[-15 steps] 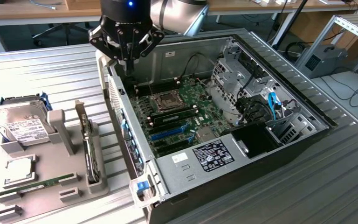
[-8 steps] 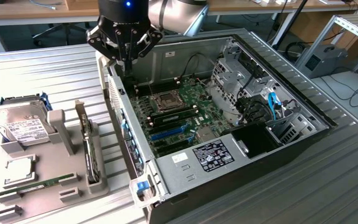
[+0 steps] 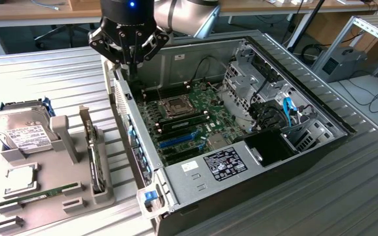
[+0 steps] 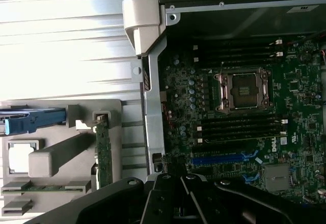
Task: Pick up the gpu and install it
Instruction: 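Reach for the gpu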
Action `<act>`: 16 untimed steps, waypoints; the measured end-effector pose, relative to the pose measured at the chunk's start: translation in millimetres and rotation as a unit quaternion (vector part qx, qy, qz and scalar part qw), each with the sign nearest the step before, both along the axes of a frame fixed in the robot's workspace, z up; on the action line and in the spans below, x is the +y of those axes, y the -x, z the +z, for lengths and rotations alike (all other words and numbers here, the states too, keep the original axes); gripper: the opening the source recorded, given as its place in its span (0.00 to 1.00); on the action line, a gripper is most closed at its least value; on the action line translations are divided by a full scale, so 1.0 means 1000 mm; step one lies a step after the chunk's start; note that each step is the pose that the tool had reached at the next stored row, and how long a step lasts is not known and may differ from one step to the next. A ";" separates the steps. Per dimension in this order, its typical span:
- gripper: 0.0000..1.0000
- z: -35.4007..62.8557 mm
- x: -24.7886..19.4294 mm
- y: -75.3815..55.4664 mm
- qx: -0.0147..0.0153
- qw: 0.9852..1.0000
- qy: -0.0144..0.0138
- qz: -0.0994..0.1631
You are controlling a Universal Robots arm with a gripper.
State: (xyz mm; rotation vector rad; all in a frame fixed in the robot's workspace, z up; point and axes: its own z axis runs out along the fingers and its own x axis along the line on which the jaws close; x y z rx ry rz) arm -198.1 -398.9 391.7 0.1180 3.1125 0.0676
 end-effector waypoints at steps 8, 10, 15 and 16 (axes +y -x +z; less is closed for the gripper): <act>0.11 -0.0001 0.0000 0.004 0.000 1.000 0.000 0.000; 0.11 -0.0002 0.0000 0.005 0.000 1.000 0.000 0.000; 0.11 -0.0003 0.0000 0.007 0.000 1.000 0.000 0.000; 0.11 -0.0003 0.0000 0.008 0.000 1.000 0.000 0.000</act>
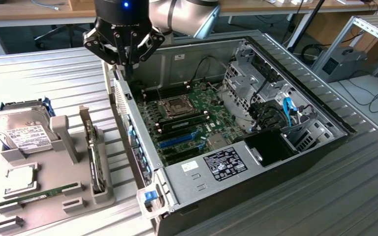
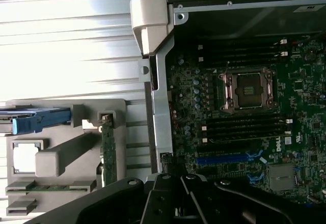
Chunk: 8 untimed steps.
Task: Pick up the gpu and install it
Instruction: 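Reach for the gpu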
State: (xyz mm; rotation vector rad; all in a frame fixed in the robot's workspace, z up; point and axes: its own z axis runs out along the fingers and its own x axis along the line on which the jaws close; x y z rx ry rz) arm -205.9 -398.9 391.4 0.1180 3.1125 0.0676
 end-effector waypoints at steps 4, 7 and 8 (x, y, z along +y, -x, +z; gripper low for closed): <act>0.11 0.0000 0.0000 0.002 0.000 1.000 0.000 0.000; 0.11 -0.0001 0.0000 0.003 0.000 1.000 0.000 0.000; 0.11 -0.0001 0.0000 0.004 0.000 1.000 0.000 0.000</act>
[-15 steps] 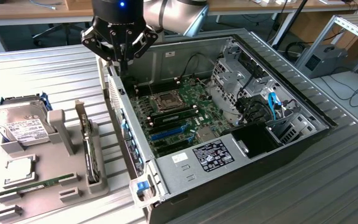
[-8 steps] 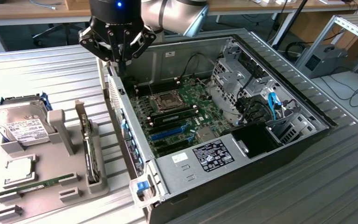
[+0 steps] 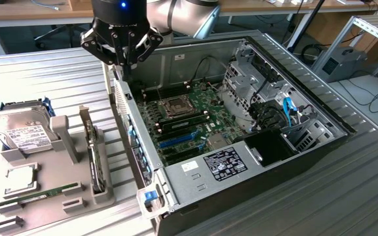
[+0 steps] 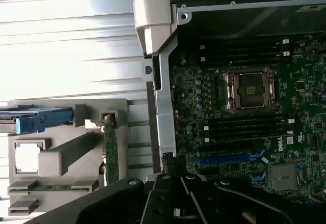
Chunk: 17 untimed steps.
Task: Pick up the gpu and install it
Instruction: 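Reach for the gpu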
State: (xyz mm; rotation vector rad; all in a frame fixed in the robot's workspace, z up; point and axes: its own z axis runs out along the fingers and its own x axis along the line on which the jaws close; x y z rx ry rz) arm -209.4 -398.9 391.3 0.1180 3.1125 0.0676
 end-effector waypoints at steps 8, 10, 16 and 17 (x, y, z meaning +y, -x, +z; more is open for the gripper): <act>0.11 -0.0001 0.0000 0.004 0.000 1.000 0.000 0.000; 0.11 -0.0001 0.0000 0.005 0.000 1.000 0.000 0.000; 0.11 -0.0001 0.0000 0.008 0.000 1.000 0.000 0.000; 0.11 -0.0002 0.0000 0.008 0.000 1.000 0.000 0.000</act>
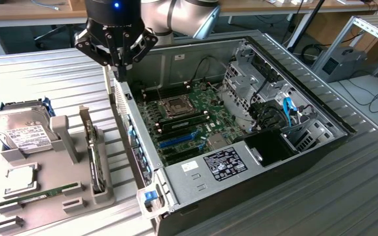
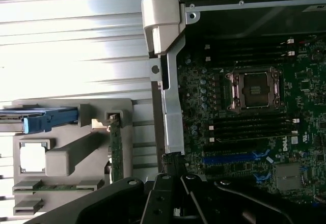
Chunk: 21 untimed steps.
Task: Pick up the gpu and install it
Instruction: 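Reach for the gpu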
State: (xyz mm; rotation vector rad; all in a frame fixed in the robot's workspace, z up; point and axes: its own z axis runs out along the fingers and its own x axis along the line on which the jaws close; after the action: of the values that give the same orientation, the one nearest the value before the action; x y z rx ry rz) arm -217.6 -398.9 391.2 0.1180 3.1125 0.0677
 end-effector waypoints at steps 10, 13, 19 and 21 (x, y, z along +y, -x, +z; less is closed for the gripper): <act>0.11 -0.0001 0.0000 0.005 0.000 1.000 0.000 0.000; 0.11 -0.0002 0.0000 0.007 0.000 1.000 0.000 0.000; 0.11 -0.0002 0.0000 0.010 0.000 1.000 0.000 0.000; 0.11 -0.0003 0.0000 0.011 0.000 1.000 0.000 0.000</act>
State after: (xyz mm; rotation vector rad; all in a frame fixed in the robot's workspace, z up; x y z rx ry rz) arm -228.4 -398.9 390.9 0.1180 3.1125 0.0676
